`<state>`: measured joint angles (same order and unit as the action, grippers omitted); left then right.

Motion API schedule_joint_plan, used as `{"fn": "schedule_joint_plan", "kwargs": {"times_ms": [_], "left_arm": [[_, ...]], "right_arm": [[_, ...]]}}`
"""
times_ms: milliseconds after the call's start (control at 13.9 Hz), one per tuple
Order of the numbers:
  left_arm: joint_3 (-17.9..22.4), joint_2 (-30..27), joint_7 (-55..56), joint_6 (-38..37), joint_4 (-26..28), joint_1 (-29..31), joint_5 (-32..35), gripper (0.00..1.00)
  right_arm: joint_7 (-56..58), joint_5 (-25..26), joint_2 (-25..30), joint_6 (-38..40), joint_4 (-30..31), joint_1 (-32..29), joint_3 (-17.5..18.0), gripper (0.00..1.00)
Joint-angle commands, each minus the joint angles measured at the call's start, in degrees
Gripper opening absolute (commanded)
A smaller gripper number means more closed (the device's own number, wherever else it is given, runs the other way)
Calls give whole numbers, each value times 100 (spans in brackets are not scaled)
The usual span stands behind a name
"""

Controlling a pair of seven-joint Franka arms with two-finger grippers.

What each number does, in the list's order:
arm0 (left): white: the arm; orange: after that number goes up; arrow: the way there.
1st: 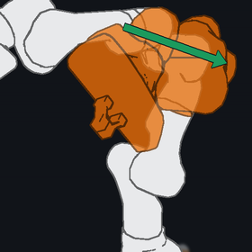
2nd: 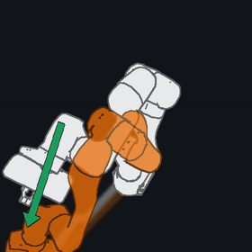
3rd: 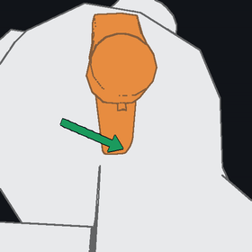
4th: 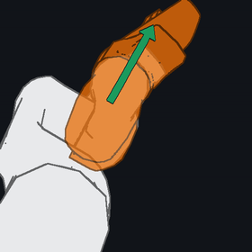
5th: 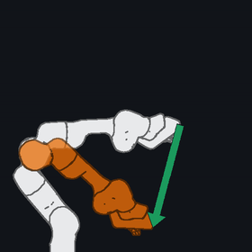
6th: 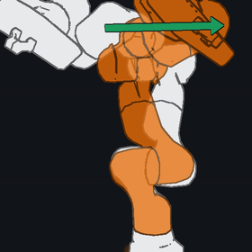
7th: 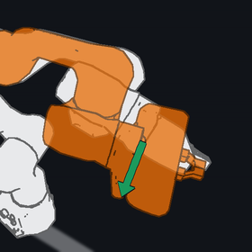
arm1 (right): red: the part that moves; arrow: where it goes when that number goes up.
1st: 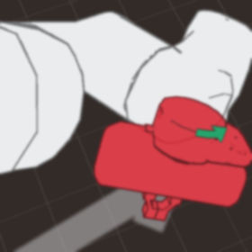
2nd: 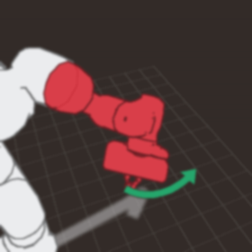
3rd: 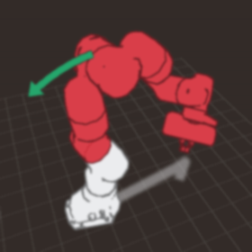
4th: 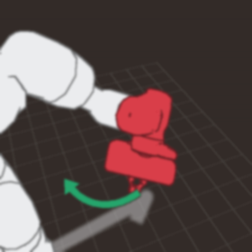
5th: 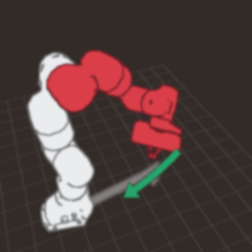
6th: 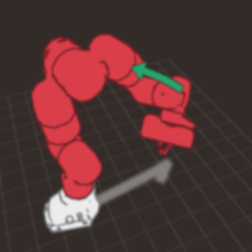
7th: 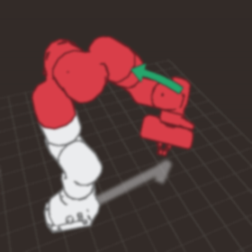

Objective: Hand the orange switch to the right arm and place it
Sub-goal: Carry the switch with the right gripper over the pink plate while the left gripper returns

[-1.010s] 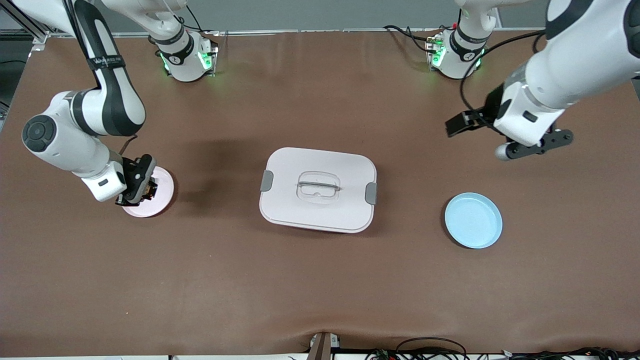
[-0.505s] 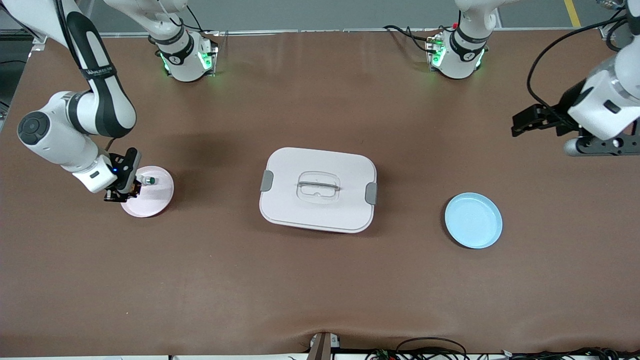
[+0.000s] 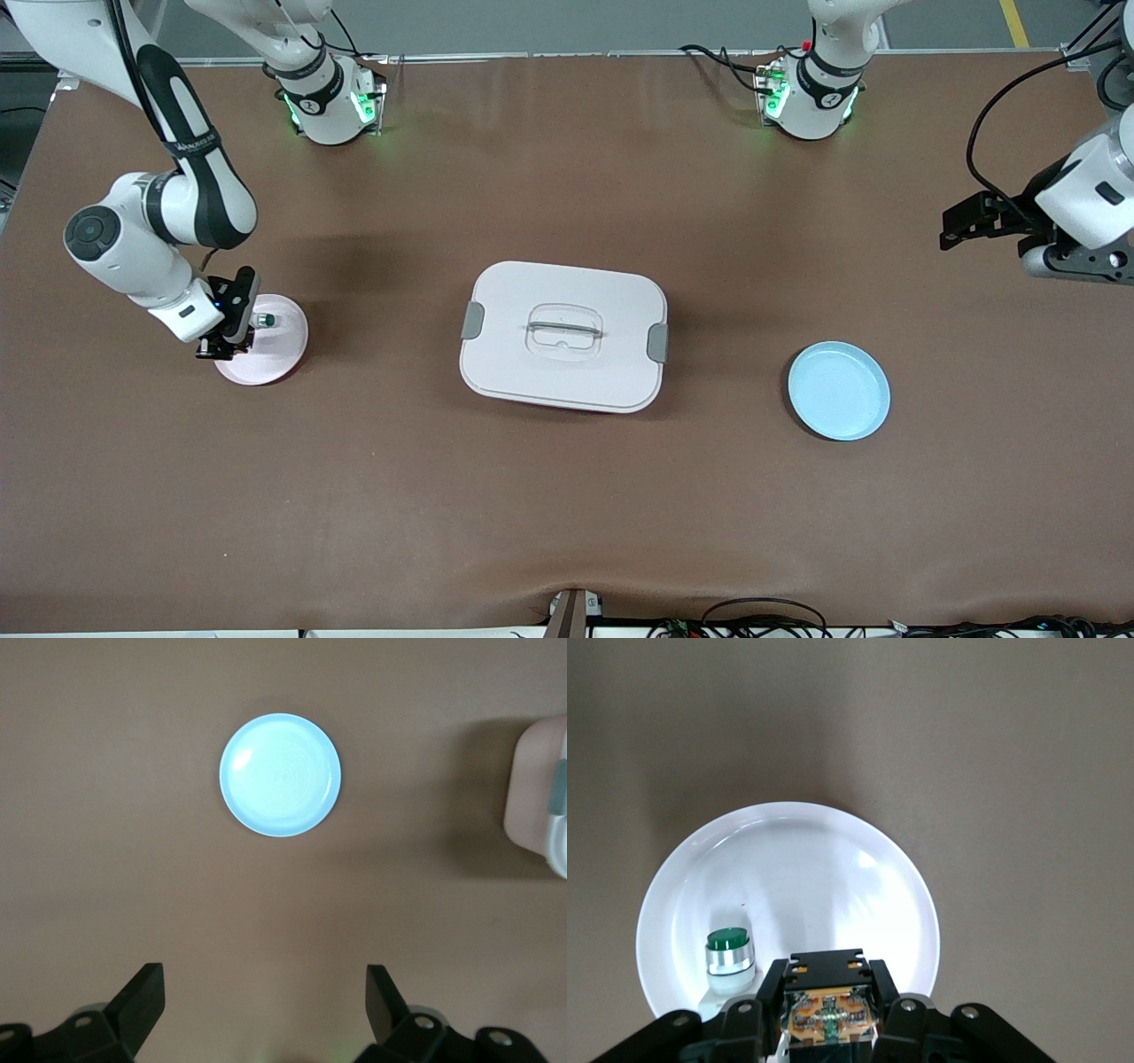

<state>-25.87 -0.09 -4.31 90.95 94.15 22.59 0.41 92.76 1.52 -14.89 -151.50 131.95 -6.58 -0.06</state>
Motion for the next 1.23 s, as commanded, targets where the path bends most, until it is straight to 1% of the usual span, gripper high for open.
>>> {"fn": "schedule_joint_plan", "kwargs": {"times_ms": [0, 72, 144, 216, 361, 433, 794, 1155], "left_arm": [[-24, -799, -315, 546, 972, 149, -119, 100], [-15, -931, -324, 634, 1122, 149, -120, 100], [55, -993, -316, 626, 1132, 184, -137, 100], [142, -993, -324, 609, 1088, 211, -155, 100], [300, -950, -325, 608, 992, 220, -487, 100], [319, -923, -325, 608, 939, 220, -541, 100], [284, -625, -325, 635, 570, 194, -498, 100], [257, -343, -316, 652, 218, 167, -471, 100]], "right_arm": [[-48, 147, -180, -300, 41, -107, 76, 0], [-118, 147, -259, -362, 41, -107, 76, 0], [-188, 147, -312, -441, 41, -107, 76, 0], [-293, 147, -365, -511, 41, -81, 76, 0], [-417, 147, -479, -626, 41, -54, 76, 0], [-461, 139, -532, -696, 41, -54, 76, 0], [-821, 147, -682, -872, 41, 86, 76, 0], [-821, 156, -813, -1022, 33, 122, 50, 0]]}}
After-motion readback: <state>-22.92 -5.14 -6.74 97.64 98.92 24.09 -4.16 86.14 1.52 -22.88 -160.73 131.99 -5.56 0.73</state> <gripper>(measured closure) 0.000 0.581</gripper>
